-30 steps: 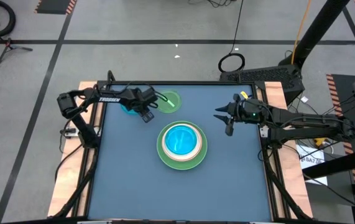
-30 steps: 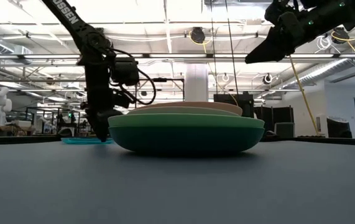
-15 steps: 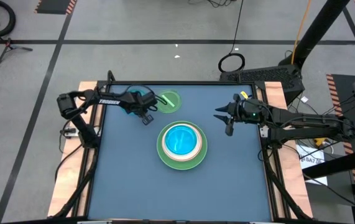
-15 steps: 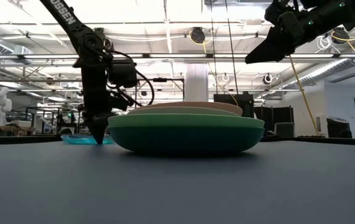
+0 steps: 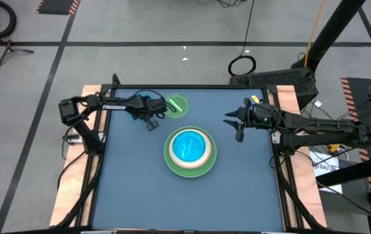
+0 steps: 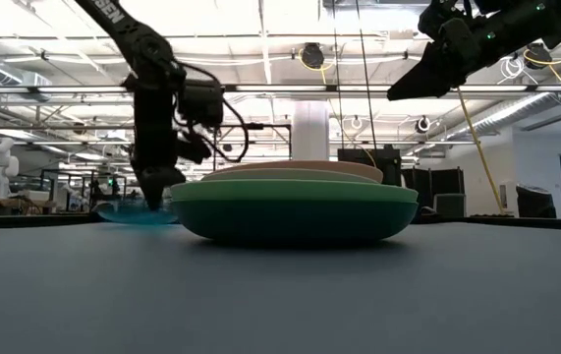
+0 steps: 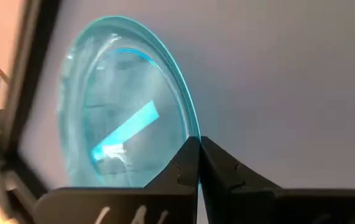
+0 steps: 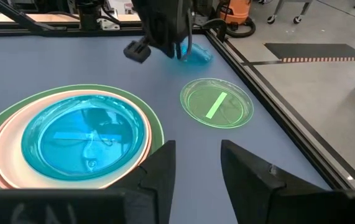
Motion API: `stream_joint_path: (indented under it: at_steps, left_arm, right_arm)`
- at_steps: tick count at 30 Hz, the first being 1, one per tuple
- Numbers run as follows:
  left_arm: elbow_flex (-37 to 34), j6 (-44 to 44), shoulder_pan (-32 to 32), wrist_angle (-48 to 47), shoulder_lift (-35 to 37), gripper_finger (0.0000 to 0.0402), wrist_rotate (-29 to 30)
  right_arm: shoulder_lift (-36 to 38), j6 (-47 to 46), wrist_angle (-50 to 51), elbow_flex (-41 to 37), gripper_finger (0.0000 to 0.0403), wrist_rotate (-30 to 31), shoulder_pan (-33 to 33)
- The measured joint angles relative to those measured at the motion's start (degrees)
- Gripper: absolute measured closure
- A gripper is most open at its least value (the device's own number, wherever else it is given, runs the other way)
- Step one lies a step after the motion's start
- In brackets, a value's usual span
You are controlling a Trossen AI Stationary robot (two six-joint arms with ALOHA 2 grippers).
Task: Stack plastic plates
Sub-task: Stack the blue plate on the blue plate
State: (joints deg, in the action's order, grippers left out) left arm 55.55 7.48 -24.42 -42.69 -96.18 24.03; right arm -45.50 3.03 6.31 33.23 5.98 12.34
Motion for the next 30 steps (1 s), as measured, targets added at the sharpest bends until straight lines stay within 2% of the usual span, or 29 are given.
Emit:
stream_joint_path:
  at_steps: [4, 10, 15, 20, 25, 30]
  left_arm:
    - [2.81, -1.14, 0.76, -4.08, 2.88, 0.0397, 2.37]
    - [5.46, -6.07, 3.15, -5.59, 10.04, 0.0397, 2.27]
    - [6.98, -12.92, 10.18, -4.17, 14.52, 0.0398, -2.56]
    - [8.62, -18.14, 19.24, -0.03, 14.89, 0.0398, -8.96]
    - [9.0, -23.04, 27.15, 4.53, 14.36, 0.0398, -9.12]
    - [9.0, -25.02, 31.69, 7.76, 14.4, 0.0398, -10.51]
  right_arm:
    - [0.0, 0.01, 0.01, 0.0, 0.028, 0.0, 0.01]
    - [0.0, 0.09, 0.0, 0.0, 0.028, 0.0, 0.0]
    - [0.01, 0.22, 0.0, 0.0, 0.028, 0.0, 0.0]
    - [0.0, 0.22, -0.02, 0.0, 0.028, 0.0, 0.0]
    - [0.0, 0.23, -0.02, 0.0, 0.028, 0.0, 0.0]
    - [0.0, 0.22, -0.02, 0.0, 0.028, 0.0, 0.0]
